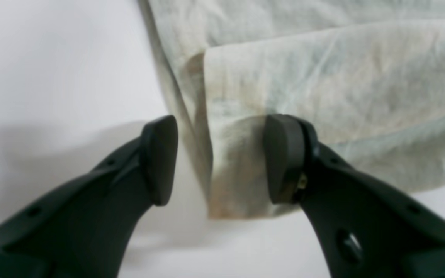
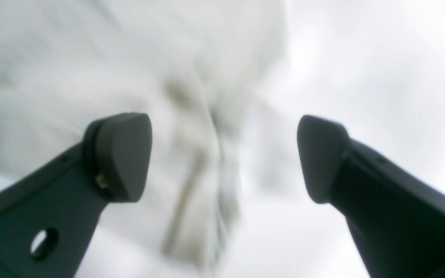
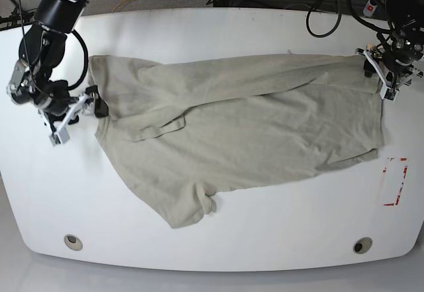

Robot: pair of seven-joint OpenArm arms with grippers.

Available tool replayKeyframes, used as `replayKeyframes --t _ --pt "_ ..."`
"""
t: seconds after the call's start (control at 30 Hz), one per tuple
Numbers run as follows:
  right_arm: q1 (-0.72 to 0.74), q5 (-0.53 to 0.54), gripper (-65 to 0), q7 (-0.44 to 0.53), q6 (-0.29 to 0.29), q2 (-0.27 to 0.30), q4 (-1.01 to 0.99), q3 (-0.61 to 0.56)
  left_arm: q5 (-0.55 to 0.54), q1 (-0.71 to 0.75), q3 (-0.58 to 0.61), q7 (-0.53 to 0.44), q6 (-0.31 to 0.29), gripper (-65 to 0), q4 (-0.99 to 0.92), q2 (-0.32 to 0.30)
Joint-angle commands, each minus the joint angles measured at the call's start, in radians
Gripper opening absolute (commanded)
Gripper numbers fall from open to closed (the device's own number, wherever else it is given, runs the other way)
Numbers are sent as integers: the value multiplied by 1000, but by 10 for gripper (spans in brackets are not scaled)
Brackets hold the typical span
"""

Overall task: Fold the T-shirt properly
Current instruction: 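Drag the shirt edge with both grippers to straighten it flat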

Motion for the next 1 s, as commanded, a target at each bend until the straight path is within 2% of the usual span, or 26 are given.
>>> replayKeyframes --t 0.0,0.2,0.3,0.47,0.7,0.77,0.83,0.97 --pt "-32 23 -82 -5 5 19 84 44 4 -2 -44 -1 3 -315 77 -13" --pt "-196 23 -82 -16 5 -9 185 137 4 -2 -99 41 3 -314 183 27" --pt "-222 23 -82 -16 5 -10 181 144 4 -2 -127 41 3 -313 183 46" --pt "-249 14 -82 -12 5 -55 181 144 7 2 -147 39 3 -313 164 72" --pt "-247 13 -94 -10 5 -107 179 139 7 5 -145 36 3 -313 57 72" --pt "-247 13 -138 -10 5 -110 179 137 7 5 -142 36 3 -314 40 72" --pt "-247 13 -243 -5 5 -125 164 121 10 5 -141 36 3 -315 20 72" --pt "-247 13 -428 30 5 -108 109 78 11 4 -139 36 3 -318 2 72"
